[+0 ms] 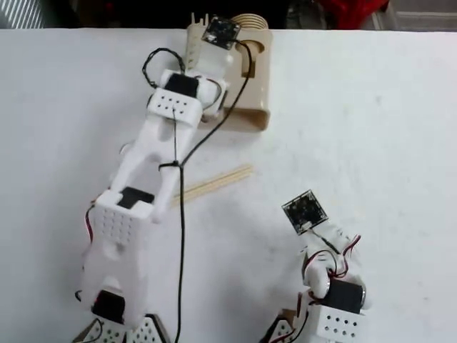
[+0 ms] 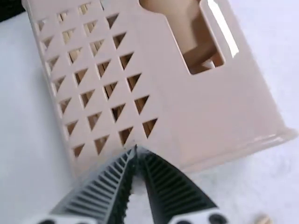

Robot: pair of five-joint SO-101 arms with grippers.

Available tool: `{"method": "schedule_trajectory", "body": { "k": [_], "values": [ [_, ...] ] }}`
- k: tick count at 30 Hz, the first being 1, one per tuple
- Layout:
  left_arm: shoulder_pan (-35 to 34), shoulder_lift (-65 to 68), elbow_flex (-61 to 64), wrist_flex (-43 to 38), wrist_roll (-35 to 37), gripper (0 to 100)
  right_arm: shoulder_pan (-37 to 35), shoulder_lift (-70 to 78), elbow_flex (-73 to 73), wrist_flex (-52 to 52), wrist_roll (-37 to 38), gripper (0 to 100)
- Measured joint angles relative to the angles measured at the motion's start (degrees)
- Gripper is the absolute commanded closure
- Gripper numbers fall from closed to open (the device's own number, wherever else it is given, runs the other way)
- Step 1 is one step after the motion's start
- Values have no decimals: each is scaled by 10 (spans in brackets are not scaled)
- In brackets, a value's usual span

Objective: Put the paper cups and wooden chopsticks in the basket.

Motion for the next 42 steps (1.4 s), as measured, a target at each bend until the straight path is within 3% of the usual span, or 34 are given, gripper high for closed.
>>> {"method": "schedule_trajectory", "body": {
  "k": [11,18,42],
  "values": [
    [20,-3,4,182,-29,978,0,0,0,0,0,978],
    [41,-5,111,169,-32,978,0,0,0,0,0,978],
    [41,11,152,205,-28,978,0,0,0,0,0,978]
  ]
}}
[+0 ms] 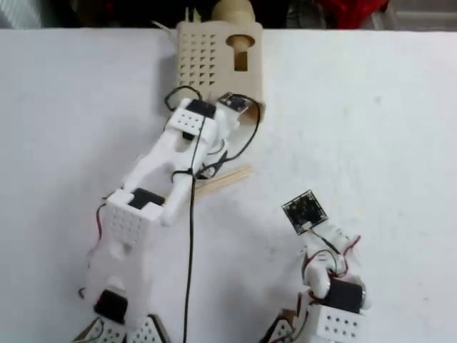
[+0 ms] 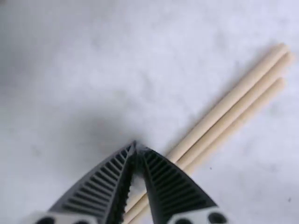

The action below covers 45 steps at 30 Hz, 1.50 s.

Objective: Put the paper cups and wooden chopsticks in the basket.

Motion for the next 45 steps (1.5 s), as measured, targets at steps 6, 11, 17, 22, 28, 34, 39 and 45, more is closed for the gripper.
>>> {"method": "schedule_trajectory", "body": {
  "k": [6,11,17,22,28,34,39,45],
  "values": [
    [0,0,0,2,0,978,0,0,0,0,0,978],
    [0,-2,0,2,0,979,0,0,0,0,0,978],
    [9,-105,53,-48,2,979,0,0,0,0,0,980],
    [18,-304,178,-105,1,979,0,0,0,0,0,981],
    [-11,-595,407,-228,28,977,0,0,0,0,0,978],
    [-76,-884,719,-408,5,977,0,0,0,0,0,978],
    [-141,-1049,944,-503,2,976,0,0,0,0,0,981],
    [-156,-1145,1074,-568,2,976,-17,0,0,-13,-3,979]
  ]
}}
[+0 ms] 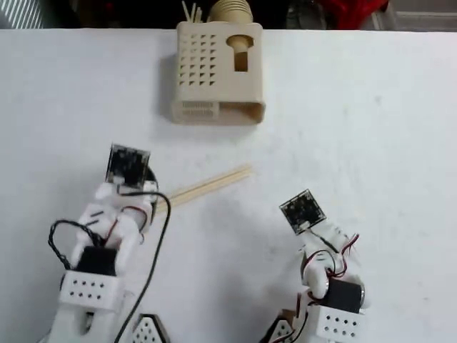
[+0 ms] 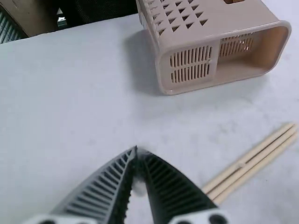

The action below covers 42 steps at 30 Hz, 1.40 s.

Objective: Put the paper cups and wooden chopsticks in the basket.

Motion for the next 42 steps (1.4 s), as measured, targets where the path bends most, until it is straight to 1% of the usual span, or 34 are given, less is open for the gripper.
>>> {"method": "schedule_trajectory", "body": {
  "k": [6,8,11,17,22,29,42],
  "values": [
    [-1,-48,108,-76,0,976,-5,0,0,-4,-71,981],
    [-1,-52,128,-81,0,976,1,0,0,-4,-85,981],
    [1,-54,131,-61,0,976,5,0,0,-4,-91,981],
    [1,-59,132,62,0,976,5,0,0,-4,-91,981],
    [1,-84,133,101,0,976,5,0,0,-4,-91,981],
    [1,-105,133,133,0,976,5,0,0,-4,-91,981],
    [1,-106,133,133,0,976,5,0,0,-4,-91,981]
  ]
}}
